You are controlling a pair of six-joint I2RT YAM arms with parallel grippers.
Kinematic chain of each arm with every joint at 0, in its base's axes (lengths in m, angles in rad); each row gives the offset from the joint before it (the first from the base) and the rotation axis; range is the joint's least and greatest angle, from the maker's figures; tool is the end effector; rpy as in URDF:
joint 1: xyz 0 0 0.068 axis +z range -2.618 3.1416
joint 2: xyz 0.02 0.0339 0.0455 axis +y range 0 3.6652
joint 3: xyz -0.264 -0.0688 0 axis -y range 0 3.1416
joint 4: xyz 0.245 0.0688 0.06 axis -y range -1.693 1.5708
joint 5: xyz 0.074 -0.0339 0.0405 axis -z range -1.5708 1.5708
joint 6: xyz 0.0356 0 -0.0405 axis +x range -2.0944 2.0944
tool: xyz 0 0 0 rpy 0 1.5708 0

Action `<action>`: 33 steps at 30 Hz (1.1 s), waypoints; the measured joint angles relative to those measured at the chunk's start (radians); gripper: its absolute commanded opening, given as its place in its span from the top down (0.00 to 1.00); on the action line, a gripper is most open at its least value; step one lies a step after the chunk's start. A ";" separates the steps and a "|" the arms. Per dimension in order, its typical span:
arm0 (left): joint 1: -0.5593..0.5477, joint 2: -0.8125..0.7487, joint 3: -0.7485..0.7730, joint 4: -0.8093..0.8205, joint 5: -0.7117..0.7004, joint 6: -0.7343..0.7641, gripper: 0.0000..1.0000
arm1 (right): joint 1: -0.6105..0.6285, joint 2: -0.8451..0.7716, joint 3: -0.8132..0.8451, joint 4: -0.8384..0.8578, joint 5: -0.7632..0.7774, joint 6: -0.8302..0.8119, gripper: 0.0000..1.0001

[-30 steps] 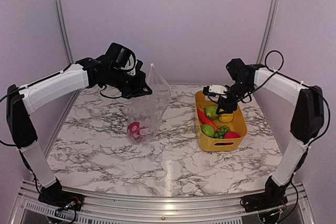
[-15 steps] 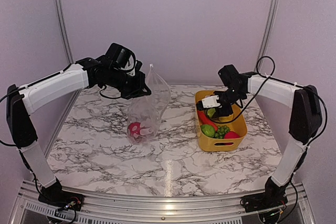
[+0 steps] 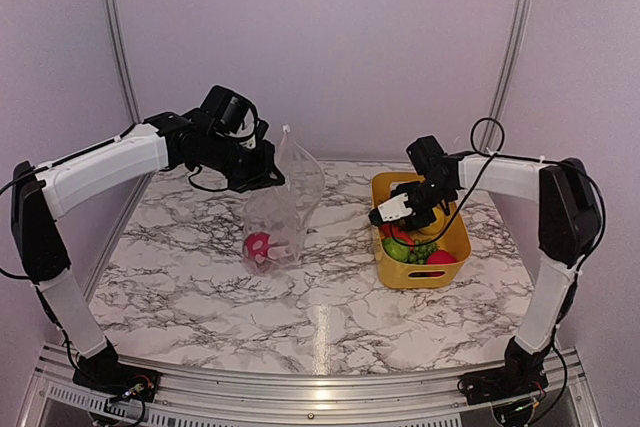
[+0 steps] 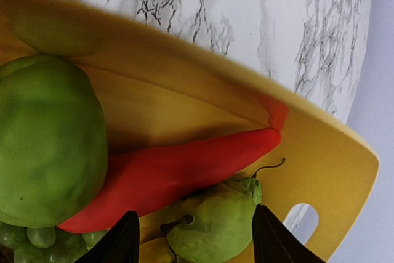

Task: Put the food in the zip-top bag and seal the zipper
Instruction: Pick up the fake fruit from the bin.

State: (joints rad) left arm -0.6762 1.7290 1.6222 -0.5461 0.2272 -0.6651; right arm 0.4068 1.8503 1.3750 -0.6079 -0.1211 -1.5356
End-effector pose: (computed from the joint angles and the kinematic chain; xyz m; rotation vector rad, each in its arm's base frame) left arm 0.3053 -0.2553 0.3417 0.1478 2.3855 -0.9461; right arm 0.3559 0.1580 0.2119 -2.2170 1.4668 -0.2175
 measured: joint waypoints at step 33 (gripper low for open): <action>0.000 -0.018 -0.023 -0.005 -0.011 -0.005 1.00 | -0.013 0.025 -0.024 0.123 -0.002 0.010 1.00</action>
State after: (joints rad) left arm -0.6762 1.7107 1.5990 -0.5507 0.2157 -0.6697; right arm 0.3939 1.8755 1.3514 -0.4847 -0.1230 -1.5257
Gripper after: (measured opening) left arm 0.013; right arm 0.012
